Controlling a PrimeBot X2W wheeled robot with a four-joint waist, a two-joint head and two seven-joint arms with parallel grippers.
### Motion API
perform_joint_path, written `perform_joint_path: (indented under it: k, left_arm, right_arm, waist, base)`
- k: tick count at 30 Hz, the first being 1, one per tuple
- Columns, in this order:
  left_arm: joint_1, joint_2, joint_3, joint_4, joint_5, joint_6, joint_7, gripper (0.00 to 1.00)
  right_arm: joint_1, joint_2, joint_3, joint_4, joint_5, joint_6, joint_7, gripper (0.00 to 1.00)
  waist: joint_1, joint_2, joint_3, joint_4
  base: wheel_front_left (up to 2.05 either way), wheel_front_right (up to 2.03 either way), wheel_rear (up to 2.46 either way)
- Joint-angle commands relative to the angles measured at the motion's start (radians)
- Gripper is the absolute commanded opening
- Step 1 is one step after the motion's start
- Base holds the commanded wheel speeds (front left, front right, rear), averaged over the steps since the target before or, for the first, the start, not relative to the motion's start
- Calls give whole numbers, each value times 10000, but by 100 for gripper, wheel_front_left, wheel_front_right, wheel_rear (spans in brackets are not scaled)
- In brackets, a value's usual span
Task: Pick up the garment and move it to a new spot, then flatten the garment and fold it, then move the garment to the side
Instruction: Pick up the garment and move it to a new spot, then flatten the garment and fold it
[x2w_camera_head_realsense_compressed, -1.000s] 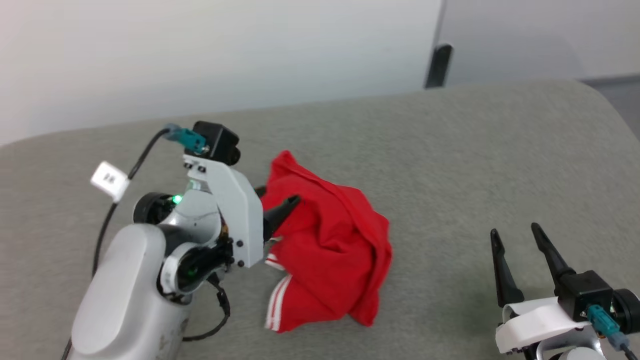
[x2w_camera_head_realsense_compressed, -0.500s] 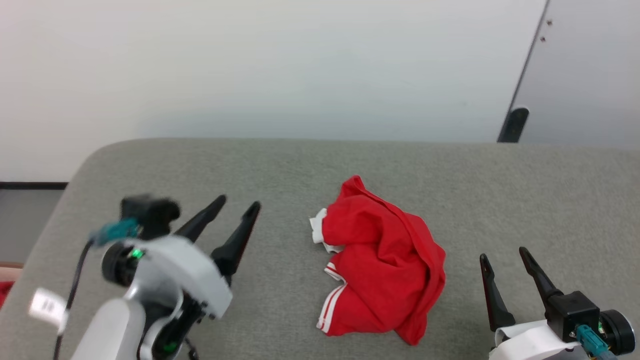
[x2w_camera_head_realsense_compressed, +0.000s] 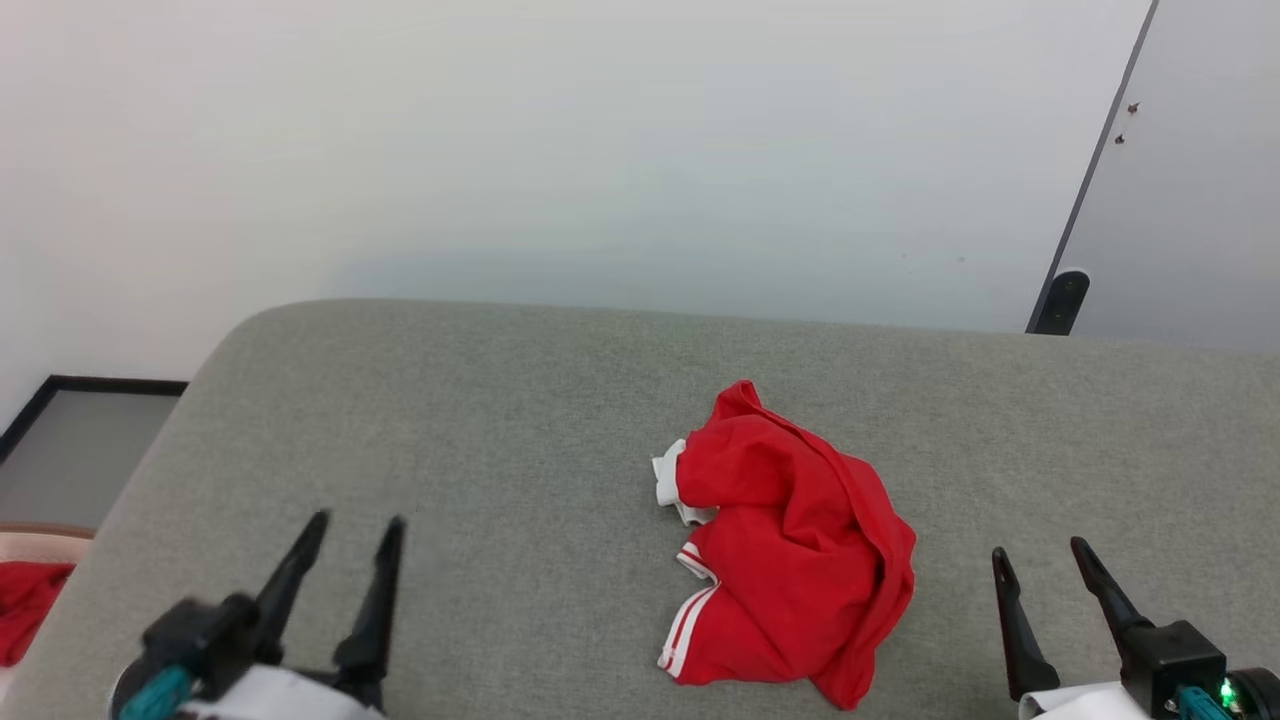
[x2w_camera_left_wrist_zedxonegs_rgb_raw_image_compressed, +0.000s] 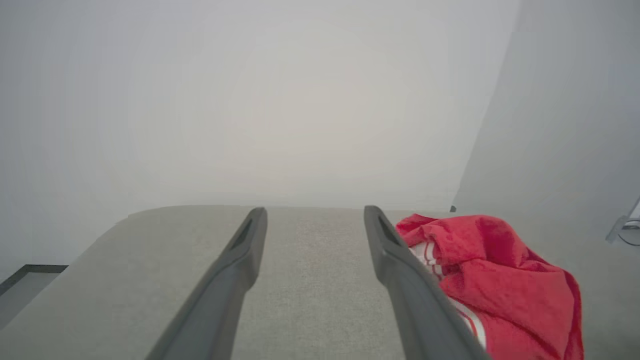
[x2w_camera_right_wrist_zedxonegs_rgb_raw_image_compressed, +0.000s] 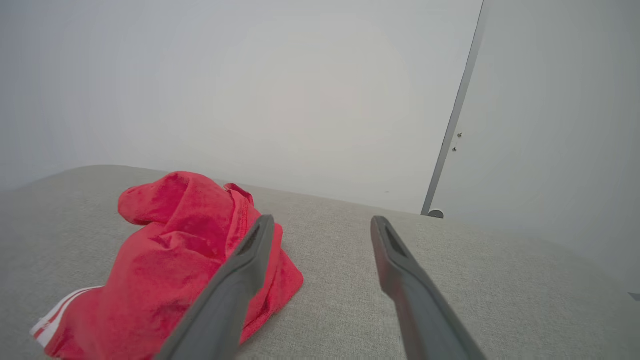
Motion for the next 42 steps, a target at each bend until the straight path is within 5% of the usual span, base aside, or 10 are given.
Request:
perform_joint_path:
  k: [1,6,23,32,42]
  left_arm:
    - [240,-50,110,49,61,128,-139,100]
    - [875,-223,525,44,214,515,-463,100]
    - [571,-332,759,86,-116,360,-27,100]
    - [-961,-152,309,-285,-1544,334,3710,100]
    - [-2371,468,-391,-1374,-3160,1686,9652,100]
  right_arm:
    - [129,7,-72,-44,-57,-14,-21,100]
    - [252,9,-265,-121,-109,-14,27,100]
    - [45,6,-323,-334,-206,-14,161,100]
    - [-453,8,-437,-461,-245,-14,187,100]
    - [-1047,8,-570,-429,11,-14,61,100]
  waist:
    - [0,0,-27,6]
    - [0,0,-73,41]
    - [0,0,236,-296]
    - [0,0,969,-1177]
    - [0,0,1923,-1921]
  base:
    - [0,0,0]
    - [0,0,0]
    - [0,0,0]
    - [0,0,0]
    - [0,0,0]
